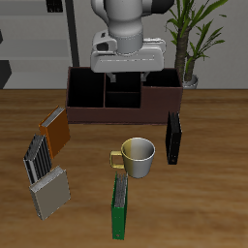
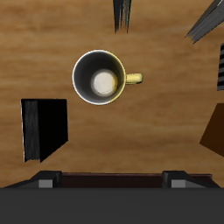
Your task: Place the black book into the back desk caddy's front compartment
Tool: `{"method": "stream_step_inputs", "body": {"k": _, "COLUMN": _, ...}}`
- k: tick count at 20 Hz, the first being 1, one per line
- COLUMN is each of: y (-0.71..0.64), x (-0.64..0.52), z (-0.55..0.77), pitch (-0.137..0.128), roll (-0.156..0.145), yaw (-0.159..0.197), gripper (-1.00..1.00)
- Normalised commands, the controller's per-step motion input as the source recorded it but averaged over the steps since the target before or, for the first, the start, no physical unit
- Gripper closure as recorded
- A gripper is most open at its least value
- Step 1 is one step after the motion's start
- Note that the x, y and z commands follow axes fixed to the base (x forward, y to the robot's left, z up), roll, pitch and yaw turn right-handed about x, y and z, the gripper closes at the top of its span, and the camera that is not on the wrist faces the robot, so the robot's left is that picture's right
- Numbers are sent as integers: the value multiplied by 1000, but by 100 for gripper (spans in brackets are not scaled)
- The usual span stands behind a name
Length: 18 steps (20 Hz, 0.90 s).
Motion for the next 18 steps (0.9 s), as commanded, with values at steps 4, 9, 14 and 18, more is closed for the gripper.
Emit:
{"method": "stream_step_inputs", "body": {"k": 4, "y": -155, "x": -35, "z": -15, "pitch": 1, "roll": -51, "yaw": 1, "gripper": -100}}
{"method": "stream_step_inputs", "body": {"k": 9, "y": -153, "x": 66, "z": -49, "pitch": 13, "roll": -42, "yaw": 7, "gripper": -100}}
{"method": "stream_step_inputs", "body": {"k": 14, "y": 94, "x": 31, "z": -81, "pitch": -37, "roll": -113, "yaw": -9, "gripper": -100}}
{"method": "stream_step_inputs", "body": {"k": 18, "y": 468, "x": -103, "z": -90, "pitch": -61, "roll": -10, "yaw": 34, "gripper": -100}}
